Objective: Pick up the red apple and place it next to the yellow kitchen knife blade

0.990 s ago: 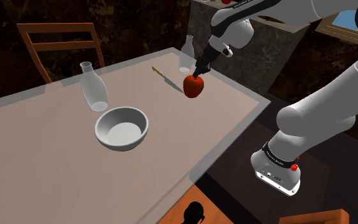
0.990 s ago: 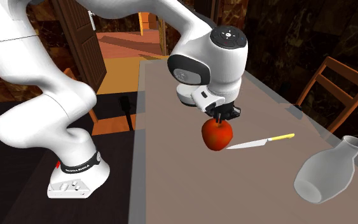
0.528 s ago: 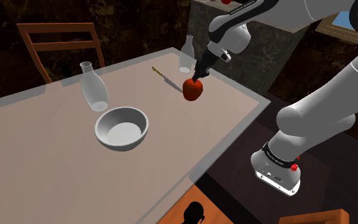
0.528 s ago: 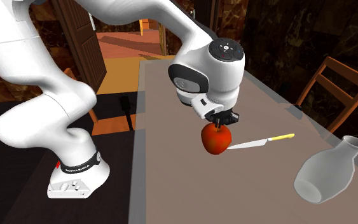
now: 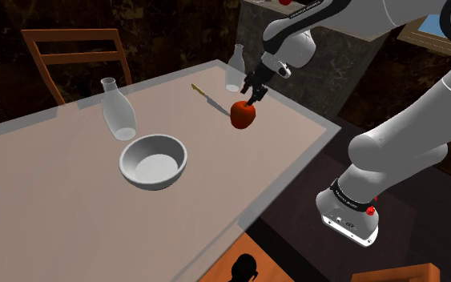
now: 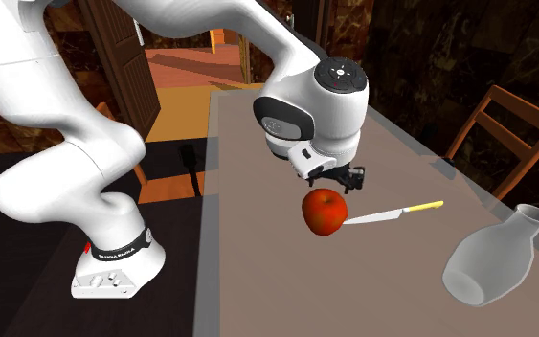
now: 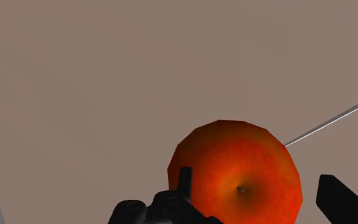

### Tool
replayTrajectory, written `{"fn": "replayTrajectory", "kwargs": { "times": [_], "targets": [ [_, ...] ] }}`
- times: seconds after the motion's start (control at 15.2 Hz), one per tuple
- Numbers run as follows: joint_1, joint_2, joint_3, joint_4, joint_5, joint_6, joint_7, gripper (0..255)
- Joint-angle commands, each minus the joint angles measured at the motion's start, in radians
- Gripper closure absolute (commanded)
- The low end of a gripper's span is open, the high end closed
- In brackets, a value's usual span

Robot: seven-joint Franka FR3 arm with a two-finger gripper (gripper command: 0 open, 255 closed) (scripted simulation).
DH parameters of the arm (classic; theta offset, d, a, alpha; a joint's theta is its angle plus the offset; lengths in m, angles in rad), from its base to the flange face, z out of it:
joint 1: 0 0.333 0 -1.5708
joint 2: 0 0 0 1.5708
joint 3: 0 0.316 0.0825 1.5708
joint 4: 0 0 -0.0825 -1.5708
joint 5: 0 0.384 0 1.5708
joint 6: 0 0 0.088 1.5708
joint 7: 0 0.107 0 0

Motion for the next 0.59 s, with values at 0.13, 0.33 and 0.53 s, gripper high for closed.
{"fn": "replayTrajectory", "kwargs": {
  "times": [0.13,0.33,0.53],
  "targets": [
    [-0.007,-0.03,-0.01,0.004,-0.005,-0.037,0.002,0],
    [-0.026,-0.103,-0.04,0.024,-0.022,-0.14,0.009,0],
    [-0.026,-0.103,-0.041,0.024,-0.022,-0.14,0.009,0]
  ]
}}
